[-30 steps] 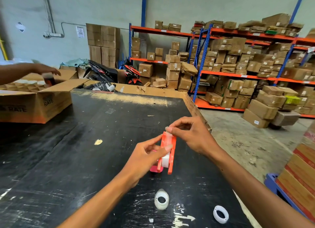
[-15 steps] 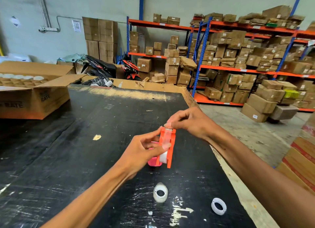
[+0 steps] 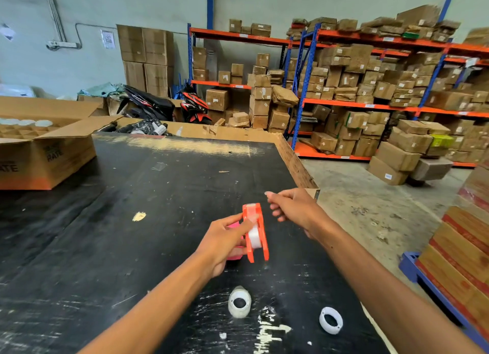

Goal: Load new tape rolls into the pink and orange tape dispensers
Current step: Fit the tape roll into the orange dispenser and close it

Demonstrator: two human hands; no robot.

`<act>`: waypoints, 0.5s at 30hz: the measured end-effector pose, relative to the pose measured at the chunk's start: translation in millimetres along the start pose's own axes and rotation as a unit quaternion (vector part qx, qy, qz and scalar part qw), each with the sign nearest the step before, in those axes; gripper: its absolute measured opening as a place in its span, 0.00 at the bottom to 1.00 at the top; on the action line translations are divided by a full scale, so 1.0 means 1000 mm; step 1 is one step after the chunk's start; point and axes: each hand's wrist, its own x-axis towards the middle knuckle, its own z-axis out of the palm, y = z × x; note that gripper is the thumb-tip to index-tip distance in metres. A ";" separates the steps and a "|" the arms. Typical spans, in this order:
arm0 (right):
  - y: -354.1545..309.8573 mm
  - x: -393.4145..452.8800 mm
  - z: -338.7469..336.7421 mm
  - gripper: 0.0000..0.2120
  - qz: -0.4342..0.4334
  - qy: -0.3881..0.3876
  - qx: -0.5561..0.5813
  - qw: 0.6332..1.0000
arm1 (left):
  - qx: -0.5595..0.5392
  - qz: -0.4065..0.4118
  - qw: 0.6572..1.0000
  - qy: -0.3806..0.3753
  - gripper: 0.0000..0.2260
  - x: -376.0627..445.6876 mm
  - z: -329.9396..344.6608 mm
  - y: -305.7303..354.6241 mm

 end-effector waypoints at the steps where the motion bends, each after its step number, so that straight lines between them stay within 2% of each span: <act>1: 0.006 0.000 -0.001 0.14 0.009 0.000 0.009 1.000 | -0.007 -0.012 1.000 0.014 0.16 0.005 0.003 -0.001; 5: 0.039 0.001 -0.001 0.15 0.031 -0.022 -0.014 0.999 | -0.007 -0.042 0.997 0.067 0.17 0.030 0.021 -0.012; 10: 0.076 0.018 0.006 0.16 0.062 -0.002 -0.016 0.998 | 0.037 -0.081 0.995 0.055 0.15 0.050 0.050 -0.028; 13: 0.095 0.026 0.012 0.16 0.081 0.005 -0.011 0.997 | 0.044 -0.099 0.991 0.075 0.19 0.062 0.057 -0.043; 15: 0.105 0.030 0.017 0.16 0.089 0.011 0.001 0.996 | 0.056 -0.100 0.989 0.096 0.17 0.065 0.060 -0.047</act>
